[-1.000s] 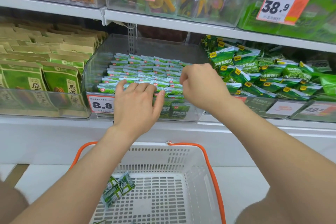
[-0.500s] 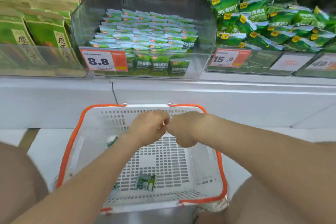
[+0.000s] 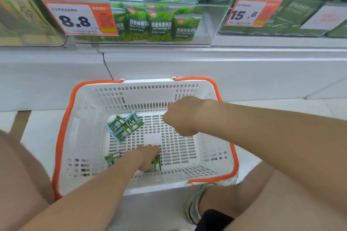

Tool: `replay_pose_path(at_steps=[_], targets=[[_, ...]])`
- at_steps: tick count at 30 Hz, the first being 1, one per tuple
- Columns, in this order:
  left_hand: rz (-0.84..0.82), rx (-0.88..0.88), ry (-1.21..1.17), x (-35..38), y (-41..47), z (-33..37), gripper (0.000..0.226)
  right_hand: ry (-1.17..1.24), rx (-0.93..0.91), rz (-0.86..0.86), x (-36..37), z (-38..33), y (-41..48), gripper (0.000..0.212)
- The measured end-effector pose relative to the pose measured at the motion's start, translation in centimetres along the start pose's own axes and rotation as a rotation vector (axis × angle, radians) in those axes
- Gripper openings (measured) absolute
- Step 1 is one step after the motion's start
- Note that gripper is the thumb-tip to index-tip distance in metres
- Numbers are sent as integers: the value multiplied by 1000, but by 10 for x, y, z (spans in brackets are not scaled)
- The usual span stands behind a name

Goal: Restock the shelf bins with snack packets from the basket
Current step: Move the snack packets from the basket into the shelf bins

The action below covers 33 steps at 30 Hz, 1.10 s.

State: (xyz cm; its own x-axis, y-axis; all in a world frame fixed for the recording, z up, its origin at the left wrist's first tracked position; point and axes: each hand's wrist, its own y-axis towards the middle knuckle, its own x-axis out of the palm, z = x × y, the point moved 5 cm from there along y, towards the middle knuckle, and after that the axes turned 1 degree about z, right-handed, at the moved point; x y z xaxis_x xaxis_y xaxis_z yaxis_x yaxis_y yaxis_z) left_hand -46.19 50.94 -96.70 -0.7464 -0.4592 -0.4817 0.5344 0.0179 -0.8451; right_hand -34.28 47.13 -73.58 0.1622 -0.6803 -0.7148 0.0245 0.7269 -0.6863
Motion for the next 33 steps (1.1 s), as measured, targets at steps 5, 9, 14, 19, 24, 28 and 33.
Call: replay_pose_path(at_steps=[5, 9, 14, 19, 24, 28, 33], targets=[[-7, 14, -8, 1, 5, 0, 58, 12, -4, 6, -2, 1, 6, 15], [-12, 51, -85, 5, 8, -2, 12, 9, 3, 19, -5, 0, 6, 16], [90, -5, -227, -4, 0, -12, 18, 16, 6, 39, -12, 0, 1, 16], [253, 32, -893, -48, -26, -8, 21, 2, 4, 65, -16, 3, -6, 19], [436, 192, -1601, -113, -71, 16, 18, 238, 10, 130, -11, 20, -10, 39], [456, 203, -1728, -143, -99, 25, 24, 434, 83, 329, -21, 48, -13, 37], [655, 216, -1533, -163, -127, 19, 27, 649, 205, 453, -41, 84, -29, 6]])
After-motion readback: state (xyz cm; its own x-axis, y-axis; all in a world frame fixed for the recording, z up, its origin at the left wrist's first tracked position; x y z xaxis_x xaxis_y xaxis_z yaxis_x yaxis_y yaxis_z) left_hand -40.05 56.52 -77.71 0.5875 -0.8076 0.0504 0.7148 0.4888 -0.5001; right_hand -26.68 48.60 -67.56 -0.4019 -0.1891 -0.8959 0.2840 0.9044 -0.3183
